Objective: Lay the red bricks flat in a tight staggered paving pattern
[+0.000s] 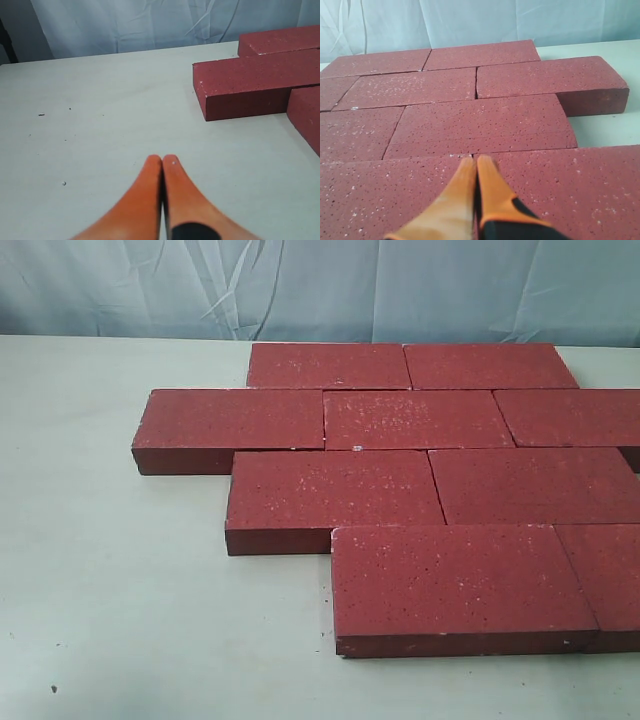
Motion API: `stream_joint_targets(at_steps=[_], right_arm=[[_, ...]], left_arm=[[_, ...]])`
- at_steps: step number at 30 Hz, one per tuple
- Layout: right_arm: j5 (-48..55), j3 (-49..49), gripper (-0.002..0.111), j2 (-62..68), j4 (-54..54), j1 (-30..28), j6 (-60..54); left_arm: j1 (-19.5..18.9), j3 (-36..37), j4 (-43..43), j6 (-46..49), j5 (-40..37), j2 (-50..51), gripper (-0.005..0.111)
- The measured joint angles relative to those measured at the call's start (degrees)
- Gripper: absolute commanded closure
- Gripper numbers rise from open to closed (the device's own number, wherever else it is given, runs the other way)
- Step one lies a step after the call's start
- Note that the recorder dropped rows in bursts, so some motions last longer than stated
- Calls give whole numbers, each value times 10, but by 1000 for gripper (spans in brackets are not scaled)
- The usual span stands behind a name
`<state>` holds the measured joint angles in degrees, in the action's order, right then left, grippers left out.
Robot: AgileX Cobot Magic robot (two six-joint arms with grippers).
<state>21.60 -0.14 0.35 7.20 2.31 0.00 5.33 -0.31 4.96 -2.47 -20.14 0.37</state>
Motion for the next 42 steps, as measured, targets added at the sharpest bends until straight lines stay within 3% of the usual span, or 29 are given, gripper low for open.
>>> stream_joint_targets(at_steps=[42], right_arm=[[0, 0, 109, 0, 10, 0, 0]], left_arm=[[0, 0, -66, 49, 5, 0, 107]])
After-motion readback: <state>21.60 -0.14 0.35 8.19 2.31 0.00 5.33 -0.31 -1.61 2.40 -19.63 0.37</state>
